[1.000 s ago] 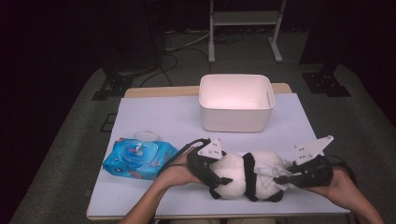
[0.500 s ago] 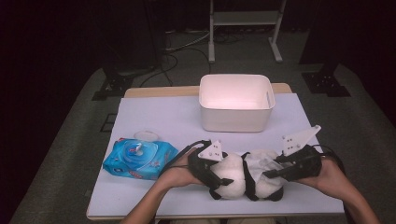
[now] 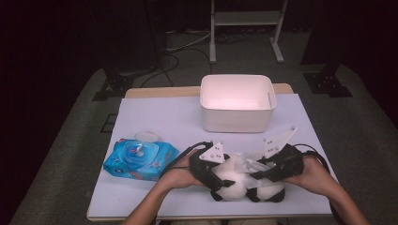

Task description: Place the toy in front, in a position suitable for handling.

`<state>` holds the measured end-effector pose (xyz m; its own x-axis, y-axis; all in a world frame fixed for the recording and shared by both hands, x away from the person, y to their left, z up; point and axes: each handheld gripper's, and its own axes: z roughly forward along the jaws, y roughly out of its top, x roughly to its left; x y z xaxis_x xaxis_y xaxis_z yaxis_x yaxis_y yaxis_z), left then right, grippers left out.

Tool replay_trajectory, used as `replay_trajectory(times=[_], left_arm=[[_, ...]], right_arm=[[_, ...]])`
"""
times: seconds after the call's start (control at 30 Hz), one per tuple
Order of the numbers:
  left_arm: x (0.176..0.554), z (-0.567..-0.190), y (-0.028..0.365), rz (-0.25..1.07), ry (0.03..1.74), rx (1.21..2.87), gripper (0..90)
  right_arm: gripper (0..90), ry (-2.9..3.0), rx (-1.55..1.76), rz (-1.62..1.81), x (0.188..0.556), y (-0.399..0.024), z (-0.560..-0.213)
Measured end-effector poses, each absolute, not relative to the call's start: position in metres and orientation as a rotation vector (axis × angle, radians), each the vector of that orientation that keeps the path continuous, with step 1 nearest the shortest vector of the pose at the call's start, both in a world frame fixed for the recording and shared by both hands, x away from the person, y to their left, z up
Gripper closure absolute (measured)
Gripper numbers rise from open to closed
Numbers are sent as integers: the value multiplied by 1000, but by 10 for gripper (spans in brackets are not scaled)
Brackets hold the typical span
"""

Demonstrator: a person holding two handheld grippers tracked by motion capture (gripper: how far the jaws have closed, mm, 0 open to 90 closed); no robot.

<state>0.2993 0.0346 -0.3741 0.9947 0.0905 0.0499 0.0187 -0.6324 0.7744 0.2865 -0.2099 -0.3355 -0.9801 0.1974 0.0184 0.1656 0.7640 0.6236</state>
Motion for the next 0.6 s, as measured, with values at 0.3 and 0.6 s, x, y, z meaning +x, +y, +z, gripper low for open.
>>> replay_trajectory(times=[0.3,0.6], left_arm=[[299,-376,34,98,79,2252,186],[302,-376,36,83,98,2250,187]], right_arm=[[827,2885,251,926,280,-199,-343],[832,2854,362,1059,278,-241,-337]])
